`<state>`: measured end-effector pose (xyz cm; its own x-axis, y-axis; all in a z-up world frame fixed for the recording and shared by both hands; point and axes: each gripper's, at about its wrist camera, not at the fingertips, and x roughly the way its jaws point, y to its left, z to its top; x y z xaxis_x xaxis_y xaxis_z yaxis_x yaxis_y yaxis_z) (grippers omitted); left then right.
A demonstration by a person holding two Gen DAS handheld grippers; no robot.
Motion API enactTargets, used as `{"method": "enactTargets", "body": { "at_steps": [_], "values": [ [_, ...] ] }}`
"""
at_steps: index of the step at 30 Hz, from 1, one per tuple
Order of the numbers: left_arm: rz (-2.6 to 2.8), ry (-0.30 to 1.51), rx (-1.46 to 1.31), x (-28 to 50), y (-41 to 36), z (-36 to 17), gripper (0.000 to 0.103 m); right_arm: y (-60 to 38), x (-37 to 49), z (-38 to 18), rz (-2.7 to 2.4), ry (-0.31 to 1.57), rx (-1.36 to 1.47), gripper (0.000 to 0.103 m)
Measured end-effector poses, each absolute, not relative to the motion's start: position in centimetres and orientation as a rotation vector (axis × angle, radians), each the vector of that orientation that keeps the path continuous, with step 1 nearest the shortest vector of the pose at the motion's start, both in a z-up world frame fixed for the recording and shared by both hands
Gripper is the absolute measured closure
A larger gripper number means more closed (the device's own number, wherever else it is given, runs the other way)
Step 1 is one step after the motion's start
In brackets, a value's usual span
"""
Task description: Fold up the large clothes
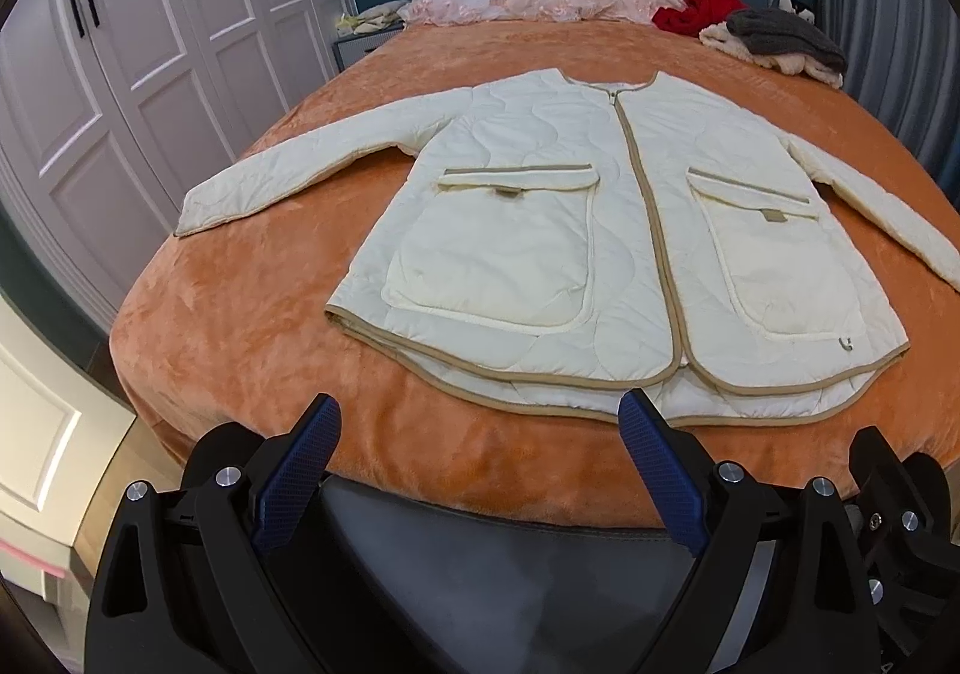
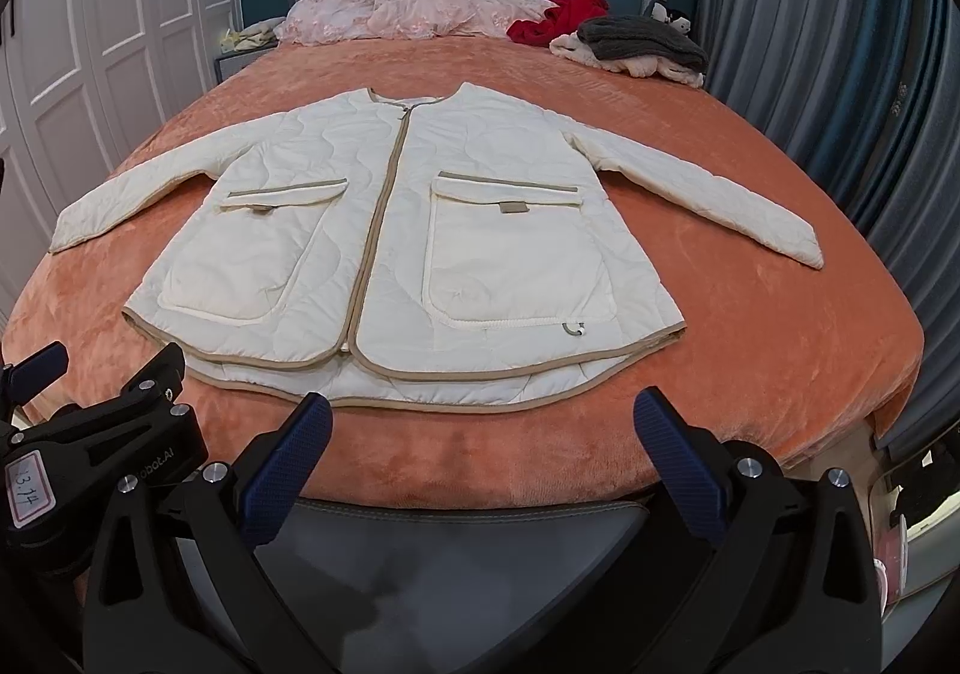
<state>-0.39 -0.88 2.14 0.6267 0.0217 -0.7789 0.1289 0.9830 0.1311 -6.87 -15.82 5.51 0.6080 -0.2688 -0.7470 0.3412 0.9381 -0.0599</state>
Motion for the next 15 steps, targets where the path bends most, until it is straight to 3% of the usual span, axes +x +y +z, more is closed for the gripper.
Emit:
{"method": "enactTargets", "body": {
  "at_steps": [15],
  "values": [
    [-0.092, 0.906, 0.193, 0.14, -1.28, 1.56, 0.011, -16.49, -6.14, 4.59, -0.340, 0.865, 0.110, 0.005]
  ]
}}
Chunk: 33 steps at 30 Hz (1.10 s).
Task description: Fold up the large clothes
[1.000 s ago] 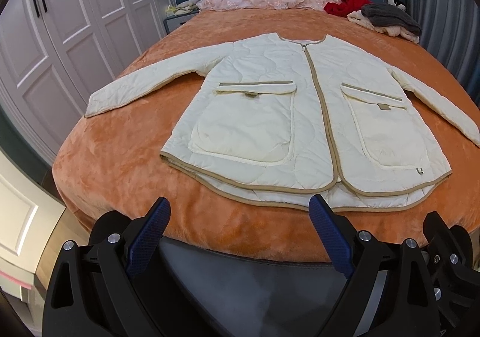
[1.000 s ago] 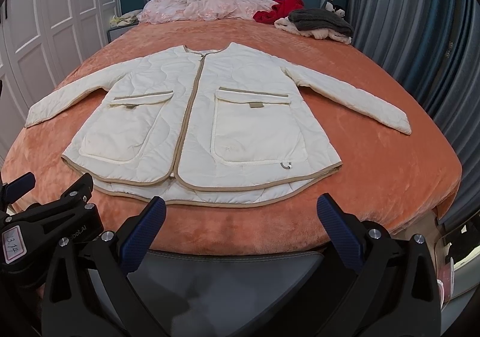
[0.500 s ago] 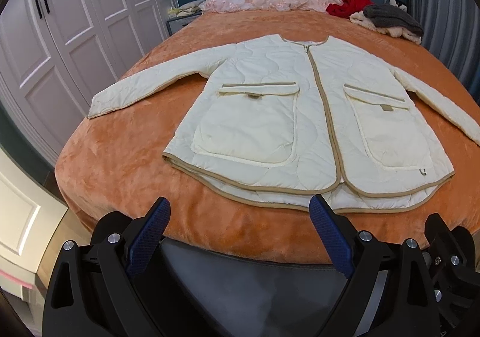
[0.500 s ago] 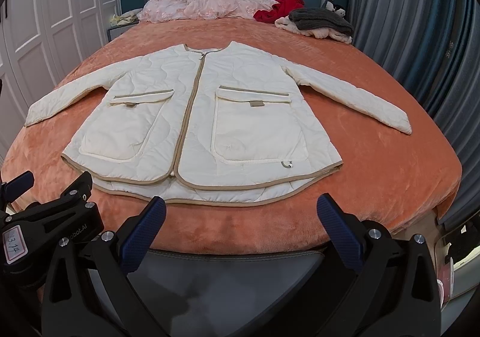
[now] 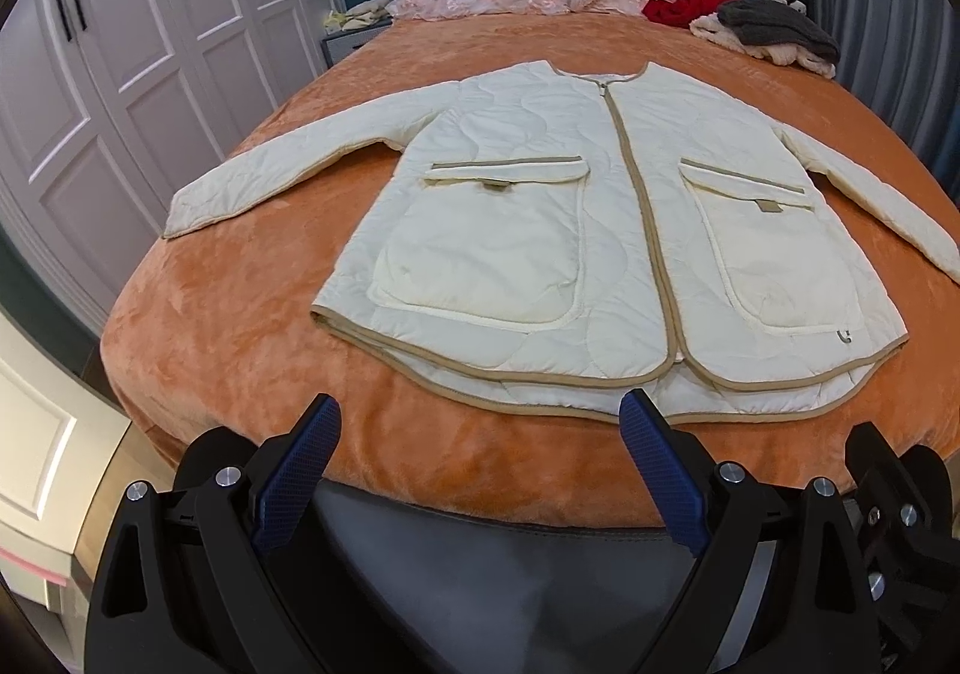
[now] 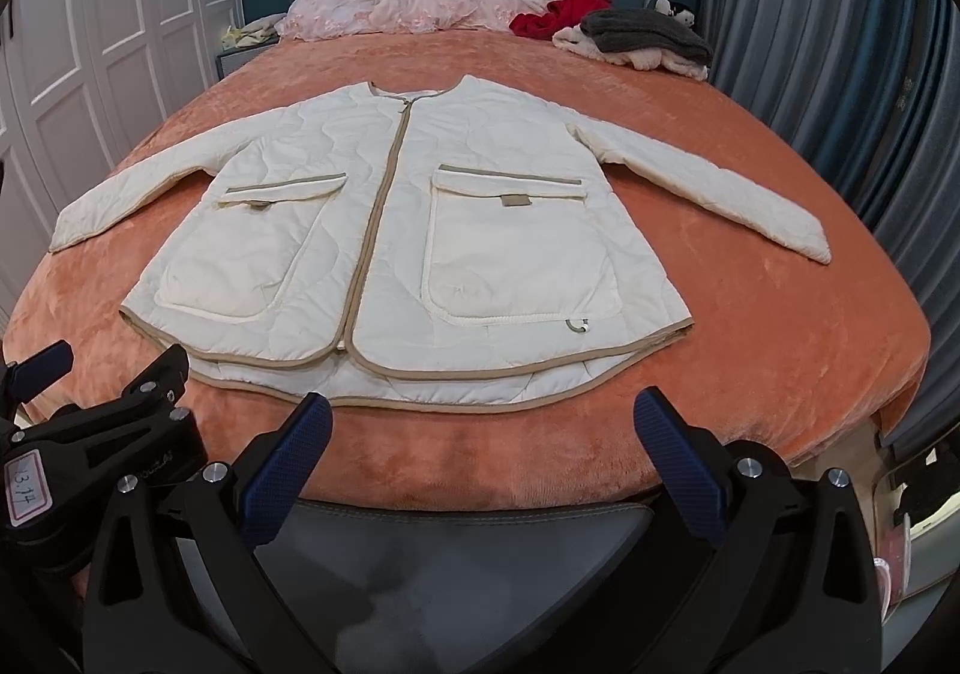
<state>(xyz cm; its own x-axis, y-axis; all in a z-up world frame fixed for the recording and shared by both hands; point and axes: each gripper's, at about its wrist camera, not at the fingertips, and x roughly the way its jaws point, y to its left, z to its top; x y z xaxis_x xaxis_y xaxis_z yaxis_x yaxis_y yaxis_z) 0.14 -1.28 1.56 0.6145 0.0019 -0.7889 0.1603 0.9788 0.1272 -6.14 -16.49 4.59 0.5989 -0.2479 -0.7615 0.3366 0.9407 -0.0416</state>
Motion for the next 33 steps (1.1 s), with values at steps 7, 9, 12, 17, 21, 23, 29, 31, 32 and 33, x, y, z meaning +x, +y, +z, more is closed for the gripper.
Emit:
{"method": "enactTargets", "body": {
  "at_steps": [7, 9, 12, 17, 21, 23, 29, 31, 32, 33],
  "values": [
    [-0.107, 0.885, 0.205, 2.3, -2.4, 1.1, 0.011, -25.4, -4.0, 3.9, -0.377, 0.849, 0.300, 0.005],
    [-0.095, 0.882, 0.171, 3.6, -2.4, 0.9, 0.011, -29.4, -3.2, 3.7, -0.408, 0.822, 0.369, 0.005],
    [-0.060, 0.878, 0.158, 5.1, -2.6, 0.8, 0.011, -36.2, -1.8, 3.5, -0.494, 0.775, 0.436, 0.005],
    [-0.010, 0.908, 0.173, 8.4, -2.8, 0.3, 0.011, -49.1, 0.2, 1.4, -0.627, 0.717, 0.622, 0.005],
    [0.017, 0.939, 0.132, 10.6, -2.2, -0.2, 0.011, -57.3, 0.6, -1.5, -0.724, 0.674, 0.761, 0.005],
    [0.027, 0.948, 0.118, 11.5, -1.9, -0.5, 0.011, -60.3, 0.6, -2.9, -0.773, 0.663, 0.801, 0.005],
    [0.069, 0.987, 0.098, 13.2, -1.3, -1.7, 0.011, -66.1, -0.1, -6.2, -0.870, 0.608, 0.920, 0.006],
    [0.083, 0.997, 0.081, 13.7, -0.9, -2.1, 0.011, -67.3, -0.5, -7.2, -0.892, 0.568, 0.987, 0.031],
    [0.092, 1.000, 0.081, 14.0, -0.8, -2.3, 0.011, -67.8, -0.5, -7.5, -0.886, 0.556, 1.015, 0.038],
    [0.101, 1.002, 0.086, 14.2, -0.7, -2.5, 0.011, -68.4, -0.5, -7.8, -0.881, 0.538, 1.048, 0.046]
  ]
}}
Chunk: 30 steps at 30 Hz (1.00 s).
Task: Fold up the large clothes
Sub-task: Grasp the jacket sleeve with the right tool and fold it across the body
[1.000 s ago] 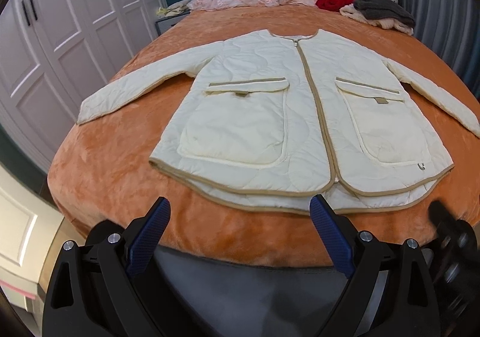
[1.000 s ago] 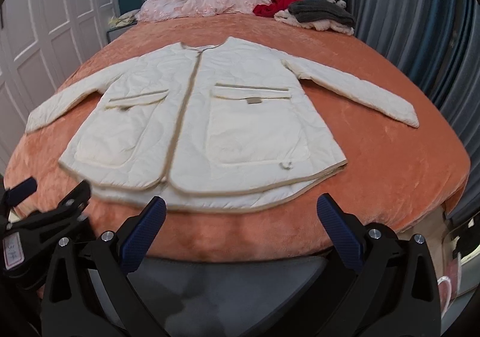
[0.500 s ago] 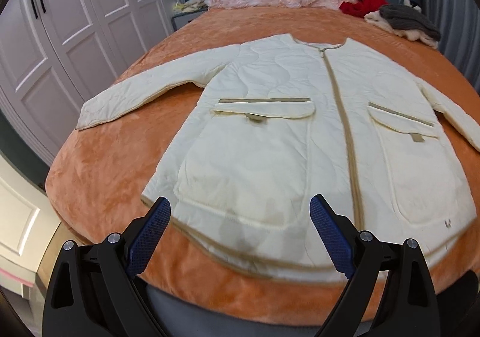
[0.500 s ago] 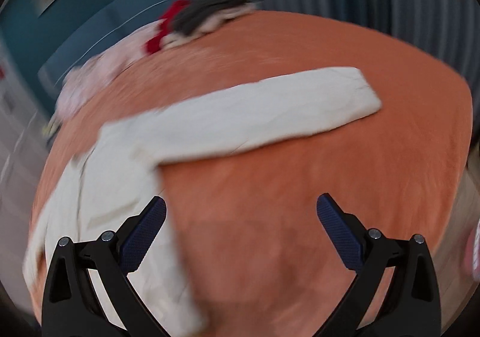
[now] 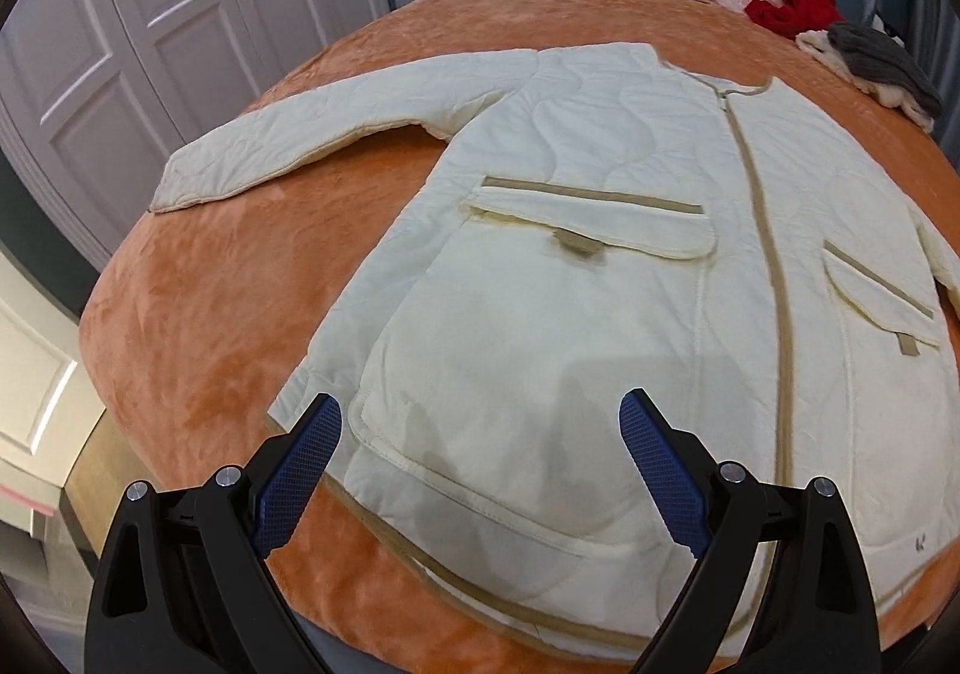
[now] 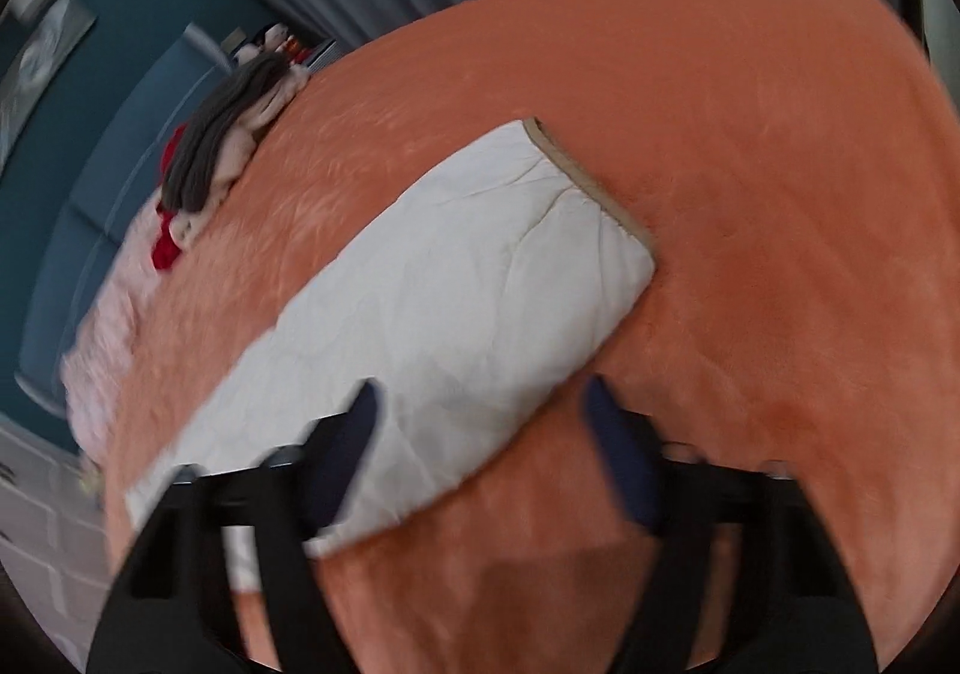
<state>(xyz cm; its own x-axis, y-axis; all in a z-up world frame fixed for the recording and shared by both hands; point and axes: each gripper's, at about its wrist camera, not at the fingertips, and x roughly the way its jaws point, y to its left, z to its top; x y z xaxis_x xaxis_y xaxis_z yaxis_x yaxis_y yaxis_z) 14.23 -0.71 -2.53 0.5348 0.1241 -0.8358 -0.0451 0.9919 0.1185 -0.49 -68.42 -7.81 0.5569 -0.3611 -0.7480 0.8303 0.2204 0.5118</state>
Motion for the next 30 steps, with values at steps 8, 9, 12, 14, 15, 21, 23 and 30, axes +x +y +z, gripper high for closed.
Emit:
{"method": "enactTargets", "body": {
  "at_steps": [8, 9, 12, 14, 15, 21, 23, 30],
  "values": [
    [0.146, 1.025, 0.068, 16.3, 0.6, -3.4, 0.011, -67.1, 5.1, 0.3, -0.775, 0.398, 0.901, 0.093],
    [0.154, 1.026, 0.063, 16.4, 0.9, -3.5, 0.011, -65.8, 6.4, 2.2, -0.730, 0.380, 0.856, 0.094],
    [0.171, 1.027, 0.052, 16.9, 1.5, -3.7, 0.011, -60.0, 12.1, 8.4, -0.535, 0.345, 0.687, 0.094],
    [0.184, 1.030, 0.038, 17.2, 2.2, -3.9, 0.011, -53.9, 16.9, 12.2, -0.355, 0.334, 0.567, 0.094],
    [0.189, 1.030, 0.029, 17.3, 2.6, -3.9, 0.011, -51.6, 18.5, 13.0, -0.294, 0.336, 0.529, 0.094],
    [0.204, 1.035, -0.016, 17.6, 4.9, -3.7, 0.011, -32.7, 28.1, 13.4, 0.119, 0.449, 0.302, 0.093],
    [0.199, 1.034, -0.030, 17.6, 5.7, -3.7, 0.011, -26.4, 29.9, 10.7, 0.206, 0.534, 0.230, 0.091],
    [0.136, 1.021, -0.102, 18.8, 7.3, -3.0, 0.011, -15.9, 30.2, 2.3, 0.316, 0.711, 0.133, 0.046]
  ]
}}
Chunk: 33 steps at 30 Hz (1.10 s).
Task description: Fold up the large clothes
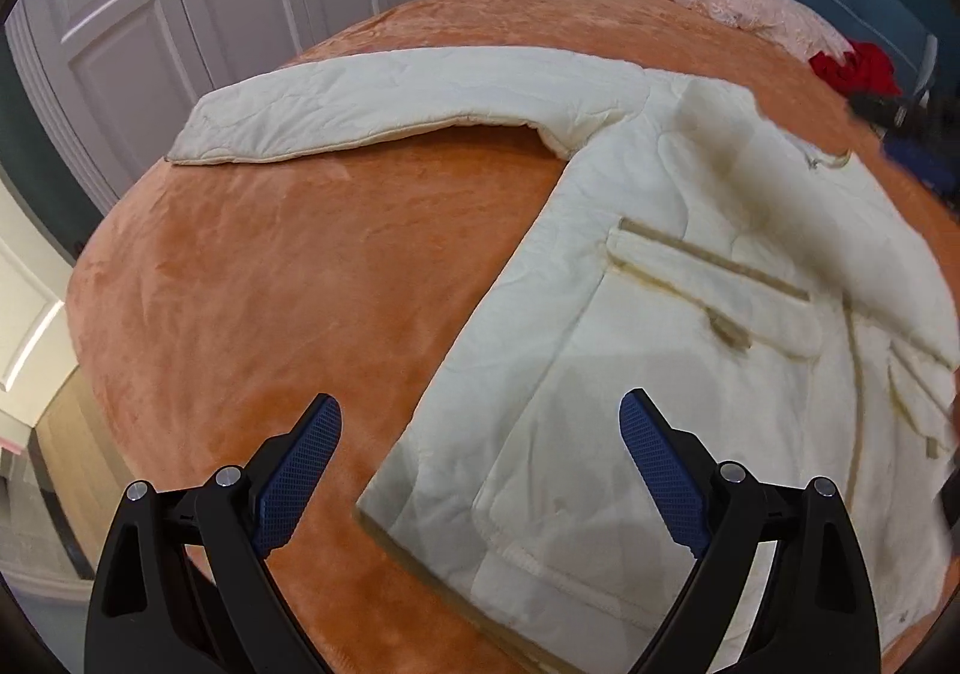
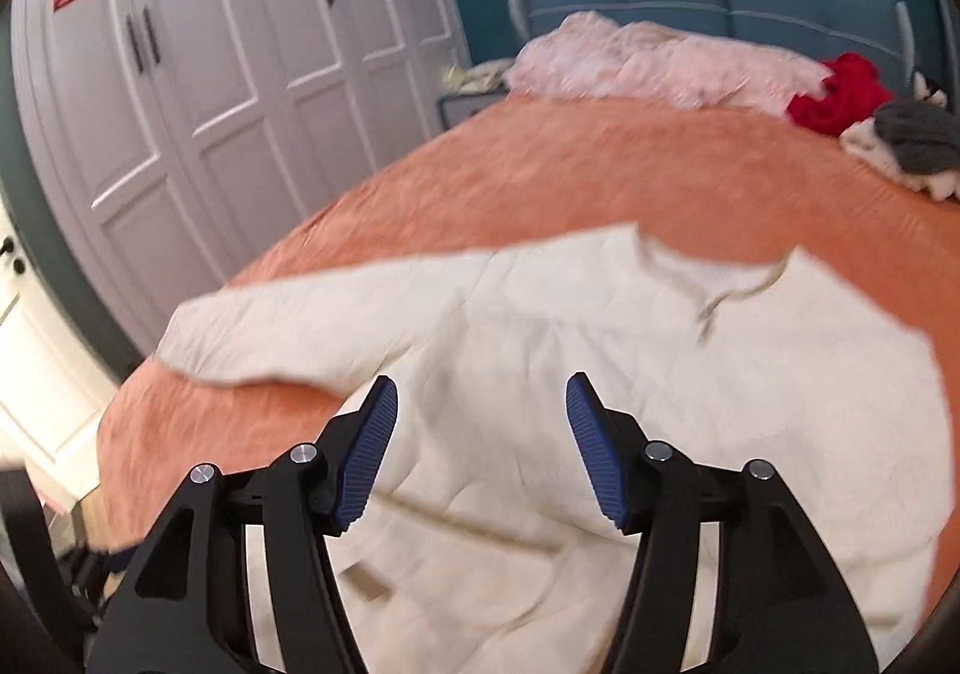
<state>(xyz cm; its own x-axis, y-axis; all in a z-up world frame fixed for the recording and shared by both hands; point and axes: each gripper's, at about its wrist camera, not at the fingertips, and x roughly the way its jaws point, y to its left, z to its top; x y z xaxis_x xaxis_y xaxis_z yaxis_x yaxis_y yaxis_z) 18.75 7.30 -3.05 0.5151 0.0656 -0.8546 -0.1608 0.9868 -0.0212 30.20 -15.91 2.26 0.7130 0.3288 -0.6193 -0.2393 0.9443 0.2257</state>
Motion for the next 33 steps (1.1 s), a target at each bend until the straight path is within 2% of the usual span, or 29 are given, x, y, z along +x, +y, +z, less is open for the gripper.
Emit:
{"method": "enactTargets", "body": {
  "at_steps": [4, 8, 18, 20, 21, 22, 23, 24, 25, 26, 27, 28, 29, 30, 33],
  "values": [
    [0.074, 0.992, -0.173, 20.9, 6.8, -2.1, 0.011, -17.8, 27.2, 0.8, 0.270, 0.734, 0.184, 0.046],
    [-0.023, 1.013, -0.238, 25.0, 3.8, -2.1, 0.011, -22.8, 24.0, -0.1, 0.135, 0.763, 0.235, 0.041],
    [-0.107, 1.117, -0.465, 32.9, -2.6, -5.4, 0.011, -38.9, 21.3, -4.8, -0.154, 0.774, 0.565, 0.041],
    [-0.115, 1.142, -0.494, 33.7, -2.9, -6.0, 0.014, -40.9, 21.5, -5.7, -0.188, 0.770, 0.640, 0.041],
    [-0.114, 1.142, -0.497, 34.0, -3.0, -6.0, 0.020, -41.7, 21.7, -5.9, -0.197, 0.771, 0.663, 0.041],
    [-0.115, 1.136, -0.494, 34.1, -3.2, -5.9, 0.032, -42.5, 21.8, -6.3, -0.209, 0.767, 0.696, 0.041],
    [-0.128, 1.131, -0.479, 34.3, -3.5, -5.6, 0.040, -43.3, 22.0, -6.6, -0.214, 0.760, 0.725, 0.041],
    [-0.144, 1.129, -0.457, 34.6, -3.8, -5.4, 0.056, -43.6, 22.2, -6.8, -0.218, 0.758, 0.741, 0.044],
    [-0.151, 1.125, -0.433, 34.9, -4.1, -5.2, 0.076, -44.1, 22.6, -7.1, -0.223, 0.756, 0.755, 0.051],
    [-0.141, 1.111, -0.400, 35.1, -4.4, -4.9, 0.087, -44.5, 23.0, -7.3, -0.226, 0.755, 0.761, 0.056],
    [-0.142, 1.095, -0.384, 35.3, -4.4, -4.6, 0.097, -44.7, 23.4, -7.3, -0.229, 0.757, 0.759, 0.068],
    [-0.147, 1.073, -0.373, 35.5, -4.3, -3.9, 0.098, -44.8, 23.9, -7.1, -0.231, 0.758, 0.746, 0.081],
    [-0.146, 1.050, -0.366, 35.7, -4.1, -3.4, 0.098, -44.9, 24.5, -6.4, -0.225, 0.748, 0.727, 0.086],
    [-0.151, 1.021, -0.363, 35.7, -4.0, -2.7, 0.098, -44.9, 24.7, -5.6, -0.214, 0.725, 0.711, 0.090],
    [-0.155, 0.914, -0.337, 34.9, -3.0, 0.2, 0.099, -43.4, 24.5, -1.7, -0.160, 0.613, 0.625, 0.091]
  ]
}}
